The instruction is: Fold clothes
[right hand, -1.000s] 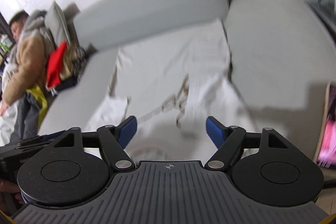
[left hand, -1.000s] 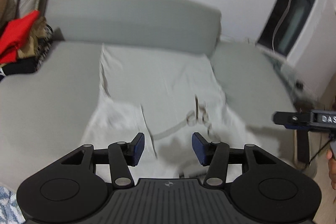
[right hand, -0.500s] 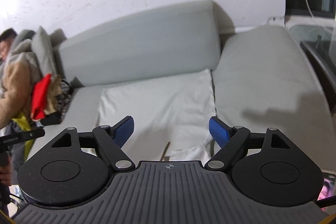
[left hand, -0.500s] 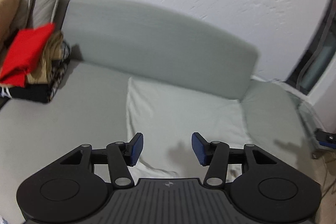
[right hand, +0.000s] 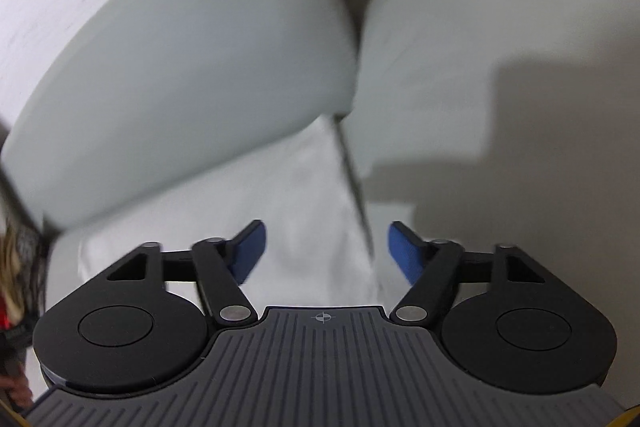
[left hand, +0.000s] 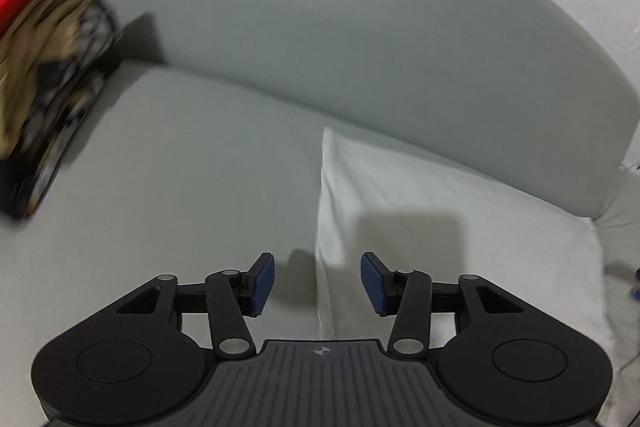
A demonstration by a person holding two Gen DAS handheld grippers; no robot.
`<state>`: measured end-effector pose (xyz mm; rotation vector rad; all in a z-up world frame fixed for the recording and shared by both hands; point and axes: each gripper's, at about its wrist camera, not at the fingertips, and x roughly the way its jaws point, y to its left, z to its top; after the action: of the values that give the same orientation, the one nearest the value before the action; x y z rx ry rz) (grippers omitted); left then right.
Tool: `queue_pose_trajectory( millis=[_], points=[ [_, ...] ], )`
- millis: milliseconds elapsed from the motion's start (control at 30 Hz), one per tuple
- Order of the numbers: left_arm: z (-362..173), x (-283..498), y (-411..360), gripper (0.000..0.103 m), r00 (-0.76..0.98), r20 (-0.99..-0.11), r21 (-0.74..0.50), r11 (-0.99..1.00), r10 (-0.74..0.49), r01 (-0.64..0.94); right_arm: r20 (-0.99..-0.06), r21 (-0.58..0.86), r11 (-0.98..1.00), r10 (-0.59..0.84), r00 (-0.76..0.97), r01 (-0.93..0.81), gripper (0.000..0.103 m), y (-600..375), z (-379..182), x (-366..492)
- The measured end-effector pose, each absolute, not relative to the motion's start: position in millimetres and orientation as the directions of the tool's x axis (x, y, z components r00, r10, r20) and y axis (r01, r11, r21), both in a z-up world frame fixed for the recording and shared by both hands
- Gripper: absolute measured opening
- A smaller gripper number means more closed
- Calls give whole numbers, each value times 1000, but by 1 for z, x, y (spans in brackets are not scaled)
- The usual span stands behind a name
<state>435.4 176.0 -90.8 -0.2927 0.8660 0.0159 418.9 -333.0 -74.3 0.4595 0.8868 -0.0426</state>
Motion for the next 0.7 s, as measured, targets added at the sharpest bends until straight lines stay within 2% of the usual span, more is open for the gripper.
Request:
queue_pose_trajectory(
  millis=[33, 100, 133, 267, 467, 533, 600, 667, 700],
  points=[
    [-95, 446, 178, 42, 655, -747, -251, 961, -115, -117, -754, 372, 899, 150, 639, 229, 65, -339, -81, 431],
    [-102, 464, 183, 42, 660, -735, -285, 954, -152, -98, -746, 390, 892, 160, 646, 229, 45, -350, -91, 451],
    [-104, 472, 186, 42, 661, -730, -310, 946, -175, -92, -738, 406, 885, 173, 652, 225, 43, -354, -94, 461],
    [-114, 498, 189, 43, 652, -720, -370, 927, -238, -70, -737, 429, 885, 226, 637, 183, 43, -354, -105, 497],
    [-116, 514, 178, 42, 656, -710, -336, 942, -258, 7, -766, 351, 930, 218, 604, 111, 43, -332, -117, 537],
    [-117, 520, 179, 41, 657, -706, -334, 943, -263, 19, -762, 341, 935, 214, 611, 98, 37, -328, -119, 544],
    [-119, 524, 184, 37, 663, -705, -330, 944, -253, 9, -765, 336, 937, 210, 609, 99, 19, -326, -123, 547],
    [-118, 525, 186, 23, 670, -704, -323, 946, -236, -6, -760, 345, 932, 206, 616, 114, 10, -328, -124, 546],
    [-116, 524, 186, 21, 673, -703, -321, 947, -228, -14, -757, 353, 928, 209, 620, 118, 8, -329, -124, 544]
  ],
)
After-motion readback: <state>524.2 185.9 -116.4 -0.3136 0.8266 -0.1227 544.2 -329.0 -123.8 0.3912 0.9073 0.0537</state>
